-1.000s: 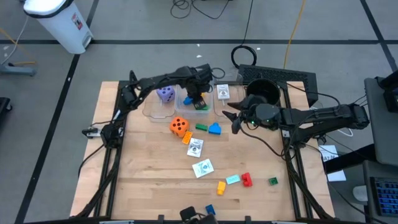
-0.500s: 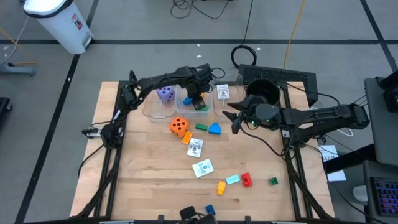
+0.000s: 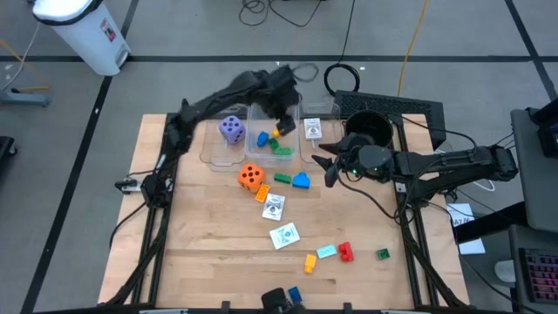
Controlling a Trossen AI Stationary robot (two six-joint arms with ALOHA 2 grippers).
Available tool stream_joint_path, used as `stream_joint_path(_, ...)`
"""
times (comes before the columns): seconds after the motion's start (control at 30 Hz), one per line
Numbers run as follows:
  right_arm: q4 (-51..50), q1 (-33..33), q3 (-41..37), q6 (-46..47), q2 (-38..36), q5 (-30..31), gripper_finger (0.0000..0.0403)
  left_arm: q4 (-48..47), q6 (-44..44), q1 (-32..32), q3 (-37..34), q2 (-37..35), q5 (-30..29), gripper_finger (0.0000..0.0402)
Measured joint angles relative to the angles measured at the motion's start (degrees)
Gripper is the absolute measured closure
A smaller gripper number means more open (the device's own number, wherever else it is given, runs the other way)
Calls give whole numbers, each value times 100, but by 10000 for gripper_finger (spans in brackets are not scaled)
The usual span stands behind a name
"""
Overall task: Pick & Place Toys
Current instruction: Put the green two stud game piece into the middle transparent bin
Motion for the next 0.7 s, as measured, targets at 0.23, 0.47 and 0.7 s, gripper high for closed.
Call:
stream_joint_path(0.23,53,0,0,0,-4,0,192,1509,-664,132,-255,-1293,1333,165)
stream_joint_path(0.47,61,0,0,0,-4,0,192,1938,-555,154,-257,-2403,1599,181)
stream_joint_path(0.7,61,0,0,78,-4,-2,192,1261,-346,128,-266,-3177,1724,202)
